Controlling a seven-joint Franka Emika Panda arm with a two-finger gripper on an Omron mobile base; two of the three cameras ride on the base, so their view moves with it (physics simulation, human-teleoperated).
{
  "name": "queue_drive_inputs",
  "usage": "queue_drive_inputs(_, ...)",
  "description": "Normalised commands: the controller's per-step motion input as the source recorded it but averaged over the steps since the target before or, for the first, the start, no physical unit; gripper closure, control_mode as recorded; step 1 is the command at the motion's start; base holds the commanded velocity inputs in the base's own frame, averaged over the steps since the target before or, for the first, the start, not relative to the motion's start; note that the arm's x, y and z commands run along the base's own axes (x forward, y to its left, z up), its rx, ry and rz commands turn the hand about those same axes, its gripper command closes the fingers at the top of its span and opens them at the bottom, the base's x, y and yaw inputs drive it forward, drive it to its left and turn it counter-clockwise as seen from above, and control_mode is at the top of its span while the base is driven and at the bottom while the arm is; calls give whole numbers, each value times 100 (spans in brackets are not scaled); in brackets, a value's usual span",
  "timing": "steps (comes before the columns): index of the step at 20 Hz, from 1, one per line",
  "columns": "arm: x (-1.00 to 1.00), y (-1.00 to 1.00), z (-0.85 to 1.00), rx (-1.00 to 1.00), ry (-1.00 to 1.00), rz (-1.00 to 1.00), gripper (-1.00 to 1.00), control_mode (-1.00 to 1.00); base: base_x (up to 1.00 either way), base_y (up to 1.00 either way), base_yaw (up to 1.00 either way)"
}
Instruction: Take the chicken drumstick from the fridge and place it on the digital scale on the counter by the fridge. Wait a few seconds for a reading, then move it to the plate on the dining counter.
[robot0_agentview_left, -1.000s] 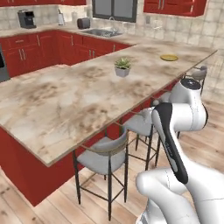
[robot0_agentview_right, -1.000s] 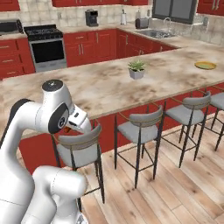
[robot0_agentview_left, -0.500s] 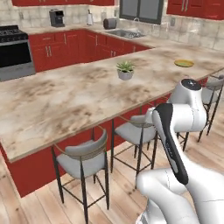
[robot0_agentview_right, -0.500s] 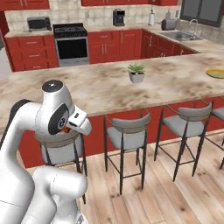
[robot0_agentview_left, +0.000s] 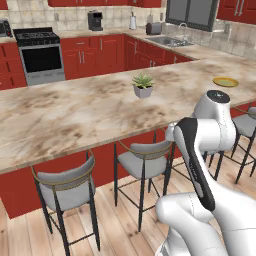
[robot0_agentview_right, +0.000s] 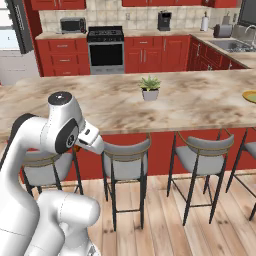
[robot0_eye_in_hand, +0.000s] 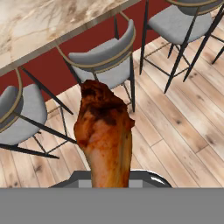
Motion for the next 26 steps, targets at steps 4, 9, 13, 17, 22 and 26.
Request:
queue_drive_inputs(4, 0, 0, 0, 0, 0, 0, 100, 100, 0, -100, 32)
queue_drive_inputs(9, 0, 0, 0, 0, 0, 0, 100, 100, 0, -100, 27)
queue_drive_inputs(13, 0, 0, 0, 0, 0, 0, 100, 100, 0, -100, 25)
queue_drive_inputs(17, 0, 0, 0, 0, 0, 0, 100, 100, 0, -100, 24)
queue_drive_inputs(22, 0, 0, 0, 0, 0, 0, 100, 100, 0, -100, 23)
queue_drive_inputs(26, 0, 0, 0, 0, 0, 0, 100, 100, 0, -100, 23)
